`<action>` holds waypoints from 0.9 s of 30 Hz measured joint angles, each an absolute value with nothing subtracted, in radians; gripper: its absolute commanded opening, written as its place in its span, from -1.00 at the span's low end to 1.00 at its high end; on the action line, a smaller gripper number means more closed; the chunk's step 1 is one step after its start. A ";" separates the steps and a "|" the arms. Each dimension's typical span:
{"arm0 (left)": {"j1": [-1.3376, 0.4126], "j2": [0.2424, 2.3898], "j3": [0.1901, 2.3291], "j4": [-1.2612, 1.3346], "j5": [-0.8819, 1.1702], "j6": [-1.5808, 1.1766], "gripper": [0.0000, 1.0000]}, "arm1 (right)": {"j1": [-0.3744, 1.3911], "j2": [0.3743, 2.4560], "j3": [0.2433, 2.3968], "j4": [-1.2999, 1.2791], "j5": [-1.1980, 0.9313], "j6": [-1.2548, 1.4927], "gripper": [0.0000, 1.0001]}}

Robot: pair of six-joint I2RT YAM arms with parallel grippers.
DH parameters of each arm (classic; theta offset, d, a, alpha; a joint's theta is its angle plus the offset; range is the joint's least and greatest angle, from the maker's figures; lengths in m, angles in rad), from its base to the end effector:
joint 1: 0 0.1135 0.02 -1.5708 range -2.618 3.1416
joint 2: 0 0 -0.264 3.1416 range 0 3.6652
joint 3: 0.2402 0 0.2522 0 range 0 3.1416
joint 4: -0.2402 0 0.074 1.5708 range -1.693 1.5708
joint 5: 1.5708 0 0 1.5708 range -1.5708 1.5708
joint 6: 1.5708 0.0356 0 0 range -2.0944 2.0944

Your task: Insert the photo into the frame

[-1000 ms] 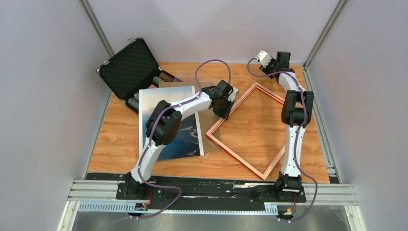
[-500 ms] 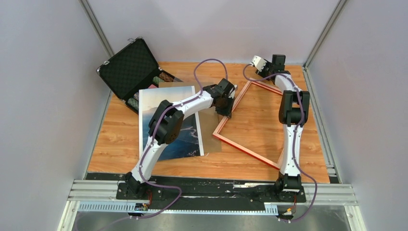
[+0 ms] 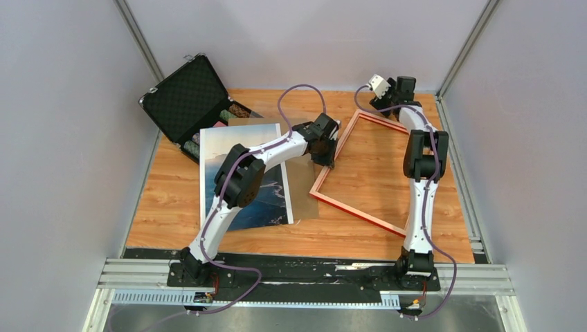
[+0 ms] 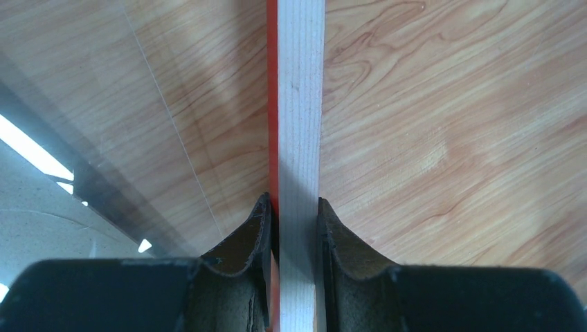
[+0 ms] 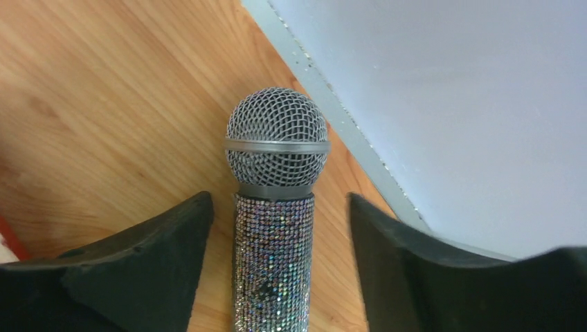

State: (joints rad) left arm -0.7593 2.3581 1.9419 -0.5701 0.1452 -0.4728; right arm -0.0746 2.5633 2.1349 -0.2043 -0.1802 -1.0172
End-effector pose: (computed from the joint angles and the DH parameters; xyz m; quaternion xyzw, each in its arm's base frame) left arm 0.3704 -0.3587 0.1646 0.1570 0.9423 -0.2227 0.1944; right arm 0.5756 -0.0366 0.1461 -0.4396 0.7731 -0.1652 0.4264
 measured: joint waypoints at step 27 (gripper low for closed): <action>-0.900 2.261 1.730 -0.386 0.112 -0.676 -0.51 | -0.082 1.997 1.605 -0.229 -0.279 -0.658 0.75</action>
State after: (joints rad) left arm -0.9005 2.2608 1.7298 -0.3862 0.1116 -0.6758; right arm -0.0822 1.9972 1.6051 -0.2291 -0.2787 -0.6579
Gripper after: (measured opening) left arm 0.274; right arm 0.873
